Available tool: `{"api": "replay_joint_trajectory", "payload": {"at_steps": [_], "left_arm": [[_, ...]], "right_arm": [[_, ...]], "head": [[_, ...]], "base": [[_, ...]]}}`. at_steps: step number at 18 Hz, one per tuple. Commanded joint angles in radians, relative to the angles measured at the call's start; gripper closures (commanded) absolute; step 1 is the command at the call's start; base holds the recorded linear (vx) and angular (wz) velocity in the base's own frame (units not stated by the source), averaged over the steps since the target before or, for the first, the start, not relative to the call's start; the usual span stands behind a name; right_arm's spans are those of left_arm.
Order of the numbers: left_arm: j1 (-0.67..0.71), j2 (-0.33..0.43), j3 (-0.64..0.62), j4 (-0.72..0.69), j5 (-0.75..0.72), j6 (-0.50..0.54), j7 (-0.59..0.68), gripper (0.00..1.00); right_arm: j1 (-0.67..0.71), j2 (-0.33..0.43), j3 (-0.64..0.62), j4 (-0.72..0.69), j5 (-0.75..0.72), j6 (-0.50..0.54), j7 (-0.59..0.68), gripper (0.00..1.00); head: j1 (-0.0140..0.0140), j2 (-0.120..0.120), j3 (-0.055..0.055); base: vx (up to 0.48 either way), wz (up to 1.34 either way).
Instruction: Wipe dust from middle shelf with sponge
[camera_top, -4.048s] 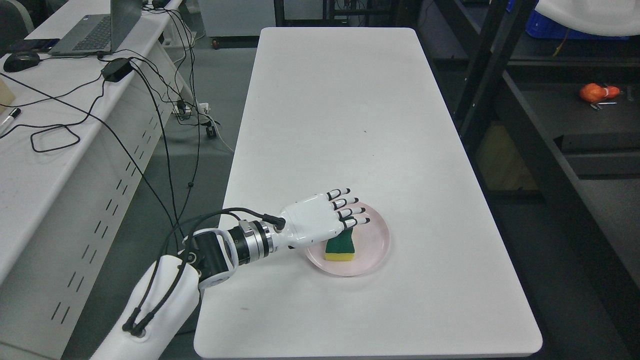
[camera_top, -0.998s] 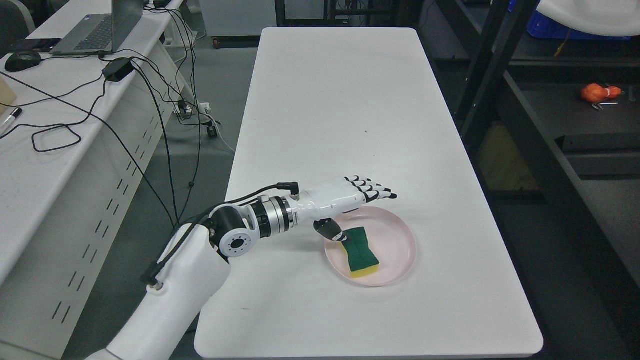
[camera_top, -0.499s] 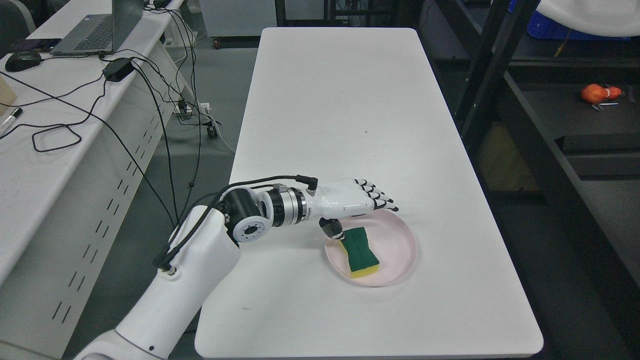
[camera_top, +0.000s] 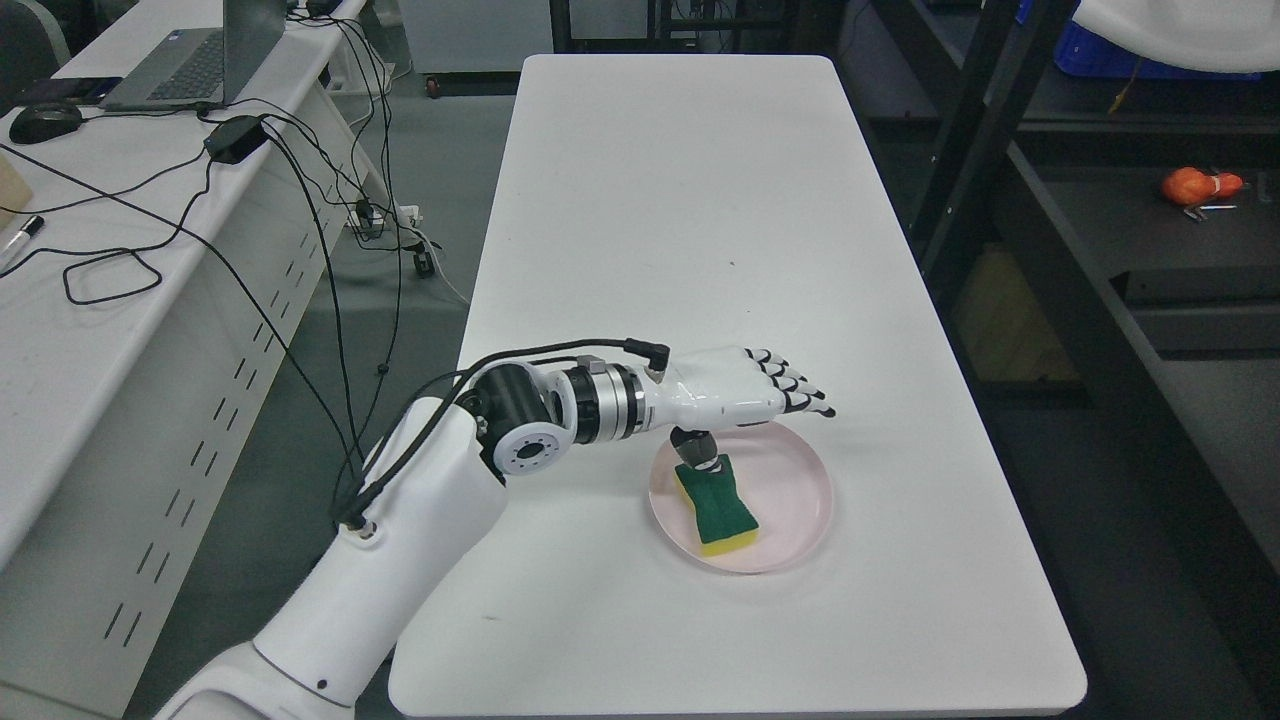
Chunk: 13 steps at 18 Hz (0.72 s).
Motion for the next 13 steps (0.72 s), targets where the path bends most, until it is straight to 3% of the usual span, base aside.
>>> {"api": "replay_joint_trajectory", "payload": {"at_steps": [1,3,9,13], "left_arm": [[-0.008,-0.017,-0.095,-0.021,0.074,-0.007,-0.004,0.02],[-0.002,-0.012,-0.093,-0.022,0.08,0.009,0.004,0.02],[0.053,0.045,-0.084,-0.137,0.147,0.244,0.041,0.02],[0.069,0.051,-0.162,-0.137,0.146,0.247,0.041,0.02]], "right_arm": [[-0.001,-0.017,0.0,-0.017,0.0,0.074,-0.001,0.0],[0.0,-0.017,0.0,-0.017,0.0,0.072,-0.001,0.0],[-0.001,-0.017,0.0,-0.017,0.0,0.072,-0.001,0.0],[0.0,-0.017,0.0,-0.017,0.0,0.072,-0.001,0.0]], "head": [[0.0,0.0,0.0],[0.0,0.0,0.0],[0.0,0.0,0.0],[0.0,0.0,0.0]], "base": [[0.0,0.0],[0.0,0.0],[0.0,0.0],[0.0,0.0]]}}
